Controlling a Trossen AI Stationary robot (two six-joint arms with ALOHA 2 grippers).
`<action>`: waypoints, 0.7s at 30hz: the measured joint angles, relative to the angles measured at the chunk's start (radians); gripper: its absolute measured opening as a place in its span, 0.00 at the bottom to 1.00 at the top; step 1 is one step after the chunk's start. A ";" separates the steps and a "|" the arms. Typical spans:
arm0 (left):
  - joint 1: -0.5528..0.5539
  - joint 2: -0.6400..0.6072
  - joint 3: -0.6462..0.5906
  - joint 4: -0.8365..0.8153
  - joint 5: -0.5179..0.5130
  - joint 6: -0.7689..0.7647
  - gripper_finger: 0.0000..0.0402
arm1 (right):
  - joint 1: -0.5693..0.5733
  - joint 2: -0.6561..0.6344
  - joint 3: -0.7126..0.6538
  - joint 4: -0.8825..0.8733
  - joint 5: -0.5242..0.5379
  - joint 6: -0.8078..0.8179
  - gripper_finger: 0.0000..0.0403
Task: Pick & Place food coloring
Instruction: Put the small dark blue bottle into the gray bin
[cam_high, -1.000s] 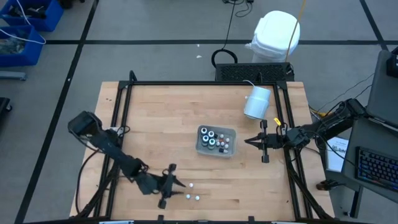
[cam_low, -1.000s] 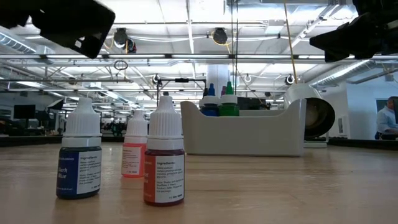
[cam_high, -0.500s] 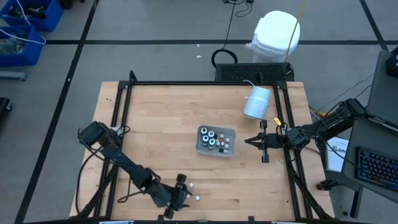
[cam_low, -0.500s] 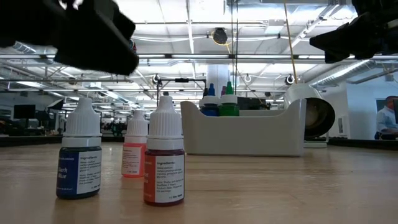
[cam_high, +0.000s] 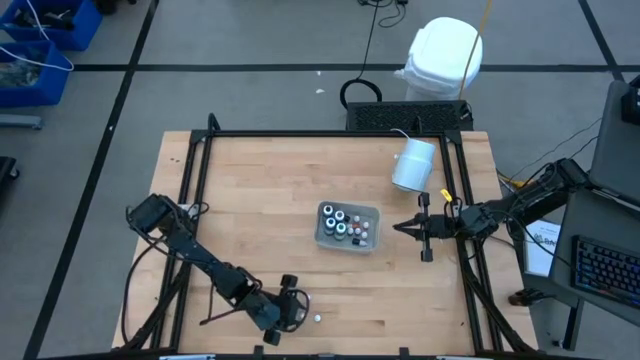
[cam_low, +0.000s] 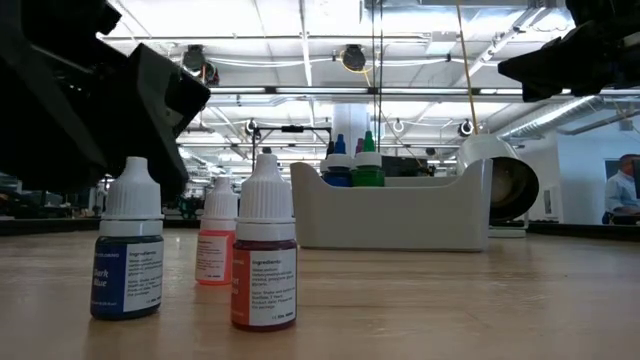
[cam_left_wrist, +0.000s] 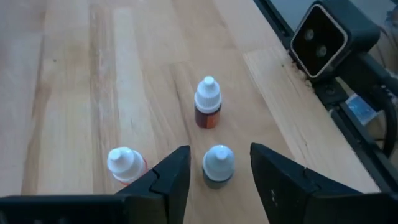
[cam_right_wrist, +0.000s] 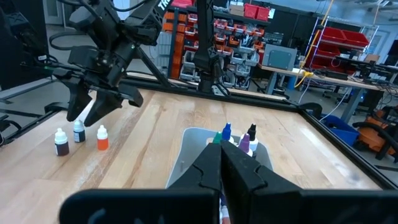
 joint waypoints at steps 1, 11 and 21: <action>-0.001 0.000 0.000 0.001 0.004 -0.004 0.42 | 0.000 0.000 0.000 0.000 0.000 0.001 0.00; -0.003 0.000 0.000 0.000 0.003 -0.023 0.38 | 0.000 0.000 0.000 0.000 0.000 0.001 0.00; 0.001 0.000 0.000 0.002 0.002 -0.022 0.38 | 0.000 0.000 0.000 0.000 0.000 0.001 0.00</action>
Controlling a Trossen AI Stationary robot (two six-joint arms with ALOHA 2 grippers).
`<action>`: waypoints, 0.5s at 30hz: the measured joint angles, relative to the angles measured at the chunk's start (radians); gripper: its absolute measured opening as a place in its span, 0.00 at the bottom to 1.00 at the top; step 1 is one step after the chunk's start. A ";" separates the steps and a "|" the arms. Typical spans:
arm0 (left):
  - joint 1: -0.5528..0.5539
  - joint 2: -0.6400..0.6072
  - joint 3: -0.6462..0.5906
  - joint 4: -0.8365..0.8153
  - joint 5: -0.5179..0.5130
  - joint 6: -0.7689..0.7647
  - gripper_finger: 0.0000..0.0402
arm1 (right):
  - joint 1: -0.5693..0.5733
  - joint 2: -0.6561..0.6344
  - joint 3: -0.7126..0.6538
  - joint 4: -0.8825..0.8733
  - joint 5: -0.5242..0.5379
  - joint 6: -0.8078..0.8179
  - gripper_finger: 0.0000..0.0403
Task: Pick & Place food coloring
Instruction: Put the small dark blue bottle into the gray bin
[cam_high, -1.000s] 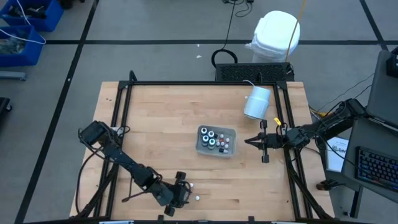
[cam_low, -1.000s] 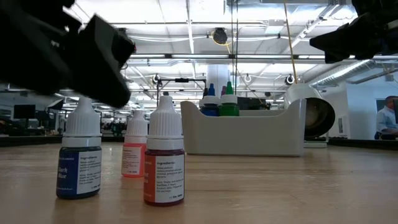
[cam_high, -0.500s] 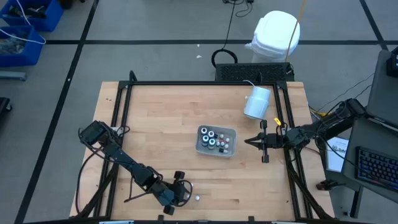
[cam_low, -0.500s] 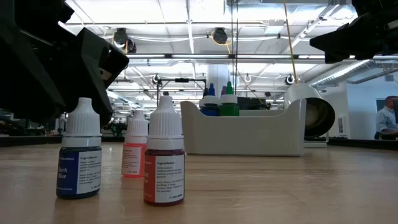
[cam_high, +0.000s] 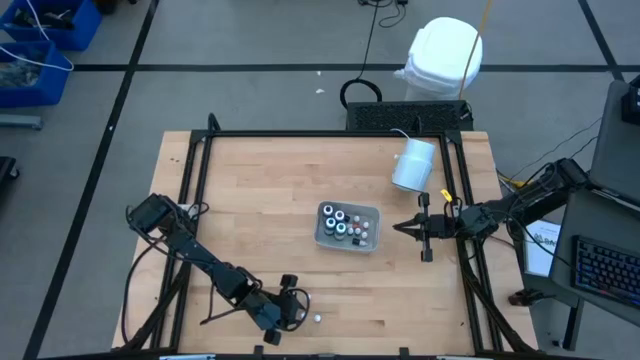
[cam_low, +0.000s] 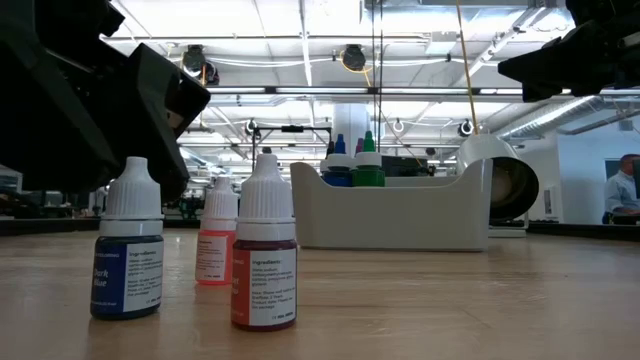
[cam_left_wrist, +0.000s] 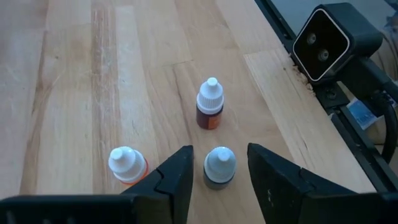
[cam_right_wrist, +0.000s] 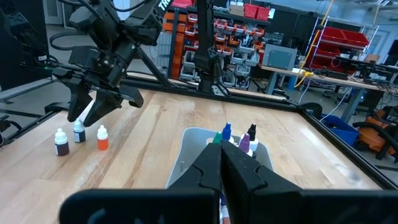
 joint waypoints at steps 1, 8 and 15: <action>0.000 0.000 0.000 0.000 0.000 -0.002 0.38 | 0.000 0.000 0.000 0.000 0.000 0.000 0.00; -0.002 0.000 0.000 0.002 0.006 -0.022 0.38 | 0.000 0.000 0.000 0.000 0.000 -0.001 0.00; 0.001 0.036 -0.002 0.027 0.001 -0.010 0.38 | 0.000 0.000 0.000 0.000 0.000 -0.002 0.00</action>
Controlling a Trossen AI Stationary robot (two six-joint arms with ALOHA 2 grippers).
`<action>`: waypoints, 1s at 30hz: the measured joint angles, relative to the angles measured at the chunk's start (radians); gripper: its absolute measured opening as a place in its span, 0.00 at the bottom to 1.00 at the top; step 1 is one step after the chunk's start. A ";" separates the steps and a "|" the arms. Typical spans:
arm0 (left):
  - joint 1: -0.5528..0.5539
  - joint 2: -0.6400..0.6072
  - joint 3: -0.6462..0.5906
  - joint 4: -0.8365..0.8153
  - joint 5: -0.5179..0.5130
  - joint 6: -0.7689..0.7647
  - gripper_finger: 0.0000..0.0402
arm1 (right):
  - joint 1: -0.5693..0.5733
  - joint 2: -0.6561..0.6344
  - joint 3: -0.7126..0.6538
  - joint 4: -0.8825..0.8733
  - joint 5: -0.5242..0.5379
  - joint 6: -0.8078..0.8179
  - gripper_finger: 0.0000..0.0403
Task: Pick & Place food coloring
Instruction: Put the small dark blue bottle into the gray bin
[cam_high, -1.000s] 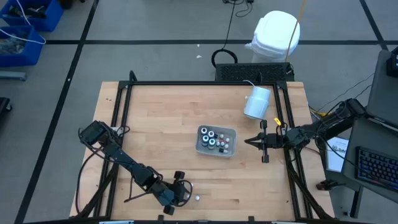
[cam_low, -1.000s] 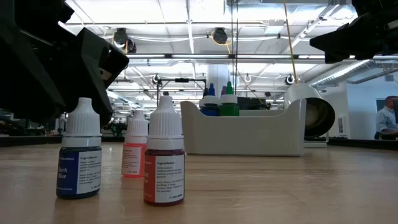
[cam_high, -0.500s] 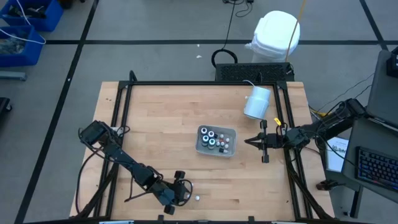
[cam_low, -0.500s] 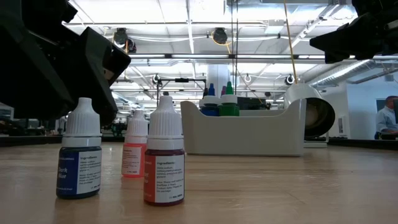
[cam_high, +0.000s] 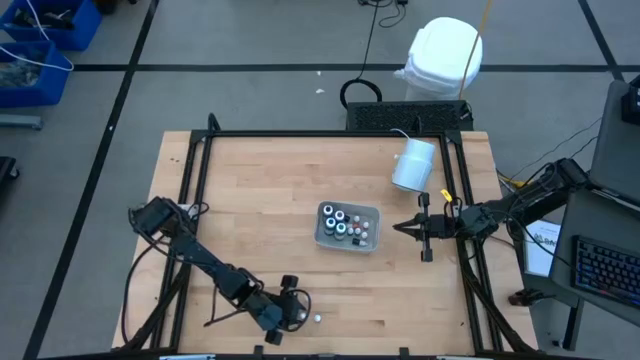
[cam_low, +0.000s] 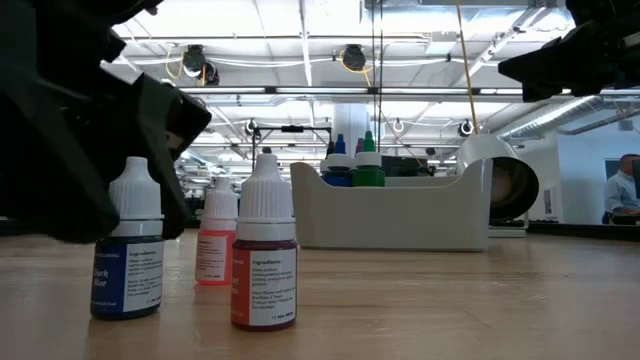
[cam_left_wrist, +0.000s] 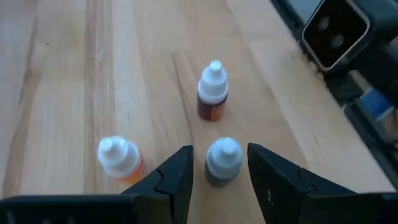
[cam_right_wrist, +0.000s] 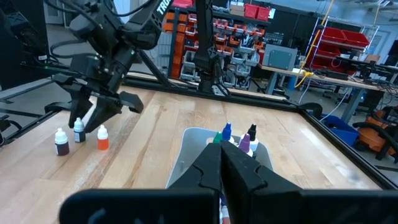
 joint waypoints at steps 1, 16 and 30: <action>0.001 0.005 0.000 0.013 0.000 0.003 0.38 | 0.000 0.000 0.000 0.000 0.000 0.000 0.00; 0.005 0.011 0.001 0.032 0.002 0.014 0.37 | 0.000 0.000 0.000 0.000 0.000 0.000 0.00; 0.022 0.009 0.002 0.020 0.040 0.021 0.17 | 0.000 0.000 0.000 -0.001 0.000 0.000 0.00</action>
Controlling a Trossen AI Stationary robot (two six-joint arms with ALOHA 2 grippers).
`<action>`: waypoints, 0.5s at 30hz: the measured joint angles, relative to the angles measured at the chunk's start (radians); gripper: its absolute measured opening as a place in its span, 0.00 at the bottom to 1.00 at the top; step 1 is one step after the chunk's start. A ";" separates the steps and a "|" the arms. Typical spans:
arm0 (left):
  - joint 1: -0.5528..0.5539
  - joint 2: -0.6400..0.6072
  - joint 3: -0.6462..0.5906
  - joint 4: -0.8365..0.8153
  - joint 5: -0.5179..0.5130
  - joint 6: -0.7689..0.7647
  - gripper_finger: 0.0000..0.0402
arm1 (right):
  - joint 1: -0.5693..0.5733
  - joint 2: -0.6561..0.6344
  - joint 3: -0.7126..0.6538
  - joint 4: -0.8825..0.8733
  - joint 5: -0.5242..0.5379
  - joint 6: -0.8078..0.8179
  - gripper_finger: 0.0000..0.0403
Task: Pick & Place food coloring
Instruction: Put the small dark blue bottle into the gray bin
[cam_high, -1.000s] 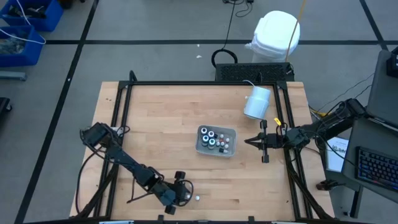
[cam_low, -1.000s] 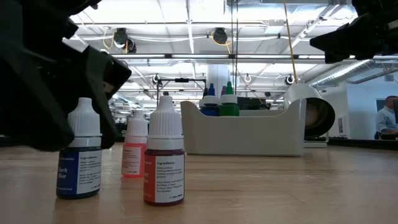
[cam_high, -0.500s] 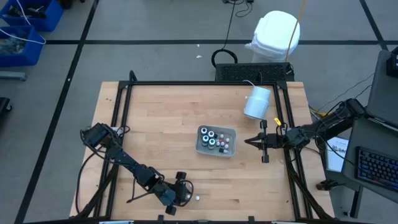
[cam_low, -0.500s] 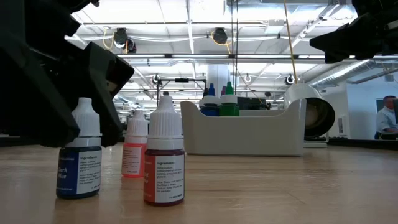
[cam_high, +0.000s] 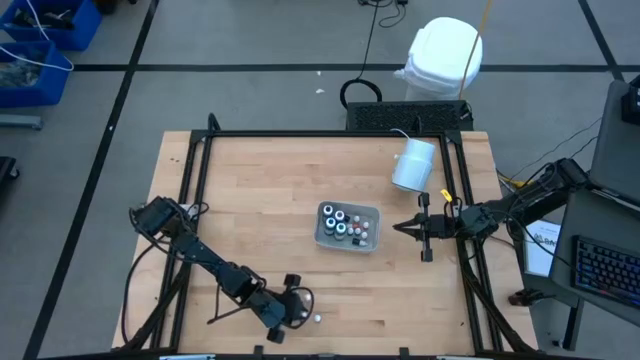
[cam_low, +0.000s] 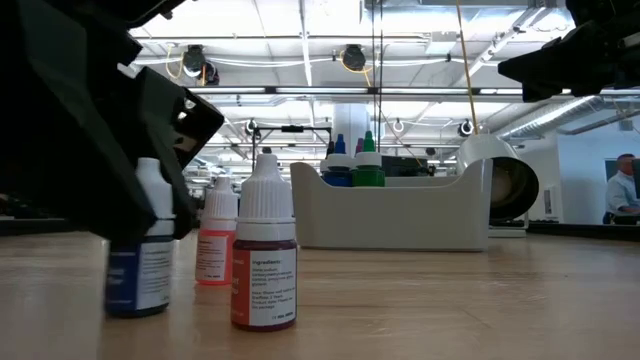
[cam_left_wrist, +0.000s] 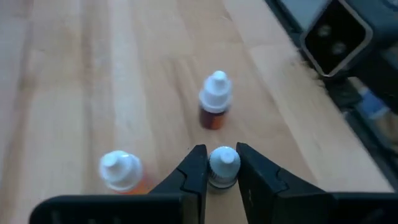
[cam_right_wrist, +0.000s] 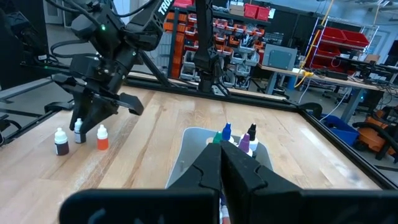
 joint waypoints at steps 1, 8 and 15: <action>-0.001 -0.007 0.001 -0.005 0.014 0.000 0.17 | 0.000 0.000 0.000 0.000 0.000 0.000 0.00; -0.028 -0.135 0.142 -0.329 -0.019 -0.025 0.17 | 0.000 0.000 0.000 0.000 0.000 0.002 0.00; -0.046 -0.273 0.299 -0.642 -0.281 0.046 0.17 | 0.000 0.000 0.000 0.001 0.000 0.002 0.00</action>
